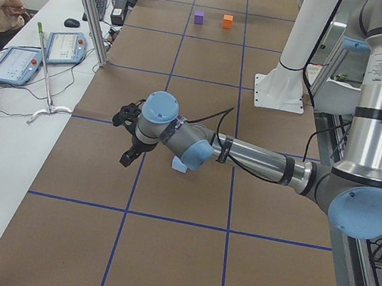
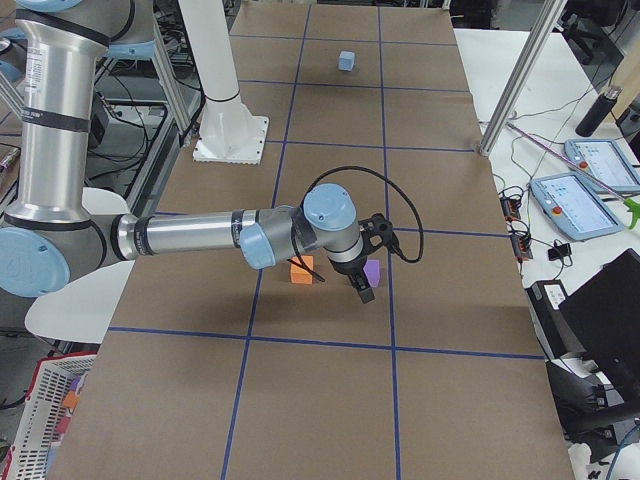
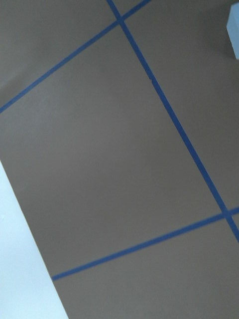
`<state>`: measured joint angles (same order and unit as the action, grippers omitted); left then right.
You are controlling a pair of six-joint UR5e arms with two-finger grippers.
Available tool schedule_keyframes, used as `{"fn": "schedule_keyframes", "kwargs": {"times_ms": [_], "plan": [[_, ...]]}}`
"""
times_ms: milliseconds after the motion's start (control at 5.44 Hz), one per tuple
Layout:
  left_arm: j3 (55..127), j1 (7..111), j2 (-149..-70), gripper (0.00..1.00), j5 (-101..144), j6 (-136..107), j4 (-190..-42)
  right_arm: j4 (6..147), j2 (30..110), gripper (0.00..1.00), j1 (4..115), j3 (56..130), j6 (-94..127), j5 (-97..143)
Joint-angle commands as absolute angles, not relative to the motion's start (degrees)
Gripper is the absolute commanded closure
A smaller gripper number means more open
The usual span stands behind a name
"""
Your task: Place blue block between orange and purple blocks
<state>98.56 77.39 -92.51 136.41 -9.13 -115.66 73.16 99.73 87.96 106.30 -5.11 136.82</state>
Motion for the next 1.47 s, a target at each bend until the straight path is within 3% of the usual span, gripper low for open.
{"fn": "schedule_keyframes", "kwargs": {"times_ms": [0,552,1287], "plan": [[98.52,69.20,-92.73,0.00,132.05,-19.23,-115.75,72.86,99.67,0.00,87.63,106.26,-2.99,137.02],[98.88,53.31,-91.49,0.00,121.56,-36.06,-115.75,72.77,100.02,0.00,87.63,106.26,-3.16,137.02],[100.72,49.06,-86.05,0.00,121.11,-35.86,-116.37,72.69,100.81,0.00,87.63,106.26,-3.69,137.02]]}}
